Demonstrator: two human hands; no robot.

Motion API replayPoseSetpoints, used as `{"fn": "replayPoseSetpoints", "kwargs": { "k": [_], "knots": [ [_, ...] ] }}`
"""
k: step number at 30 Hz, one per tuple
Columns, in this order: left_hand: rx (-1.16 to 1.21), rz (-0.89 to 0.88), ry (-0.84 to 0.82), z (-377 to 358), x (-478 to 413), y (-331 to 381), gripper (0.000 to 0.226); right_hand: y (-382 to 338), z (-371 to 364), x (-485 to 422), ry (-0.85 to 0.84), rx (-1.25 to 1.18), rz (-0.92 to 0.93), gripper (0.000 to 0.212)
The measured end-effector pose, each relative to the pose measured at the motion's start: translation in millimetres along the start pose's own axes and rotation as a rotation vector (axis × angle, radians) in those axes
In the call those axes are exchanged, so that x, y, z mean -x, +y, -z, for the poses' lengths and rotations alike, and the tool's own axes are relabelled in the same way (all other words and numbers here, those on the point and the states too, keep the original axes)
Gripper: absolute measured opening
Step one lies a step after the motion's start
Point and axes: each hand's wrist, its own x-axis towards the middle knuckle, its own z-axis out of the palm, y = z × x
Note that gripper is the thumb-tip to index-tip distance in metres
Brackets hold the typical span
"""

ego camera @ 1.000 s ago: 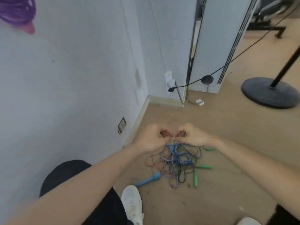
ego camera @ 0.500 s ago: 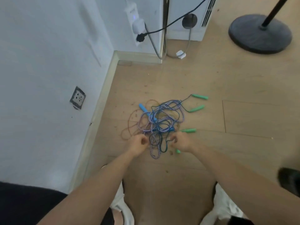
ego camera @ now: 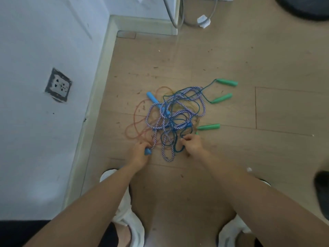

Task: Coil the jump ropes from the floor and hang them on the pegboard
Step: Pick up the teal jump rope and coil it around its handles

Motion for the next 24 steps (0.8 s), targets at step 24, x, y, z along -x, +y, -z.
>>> {"fn": "replayPoseSetpoints", "kwargs": {
  "k": [24],
  "knots": [
    [0.470,-0.525,-0.380,159,77,239,0.015,-225,206,197,-0.175,-0.034,0.742,0.016]
  ]
}}
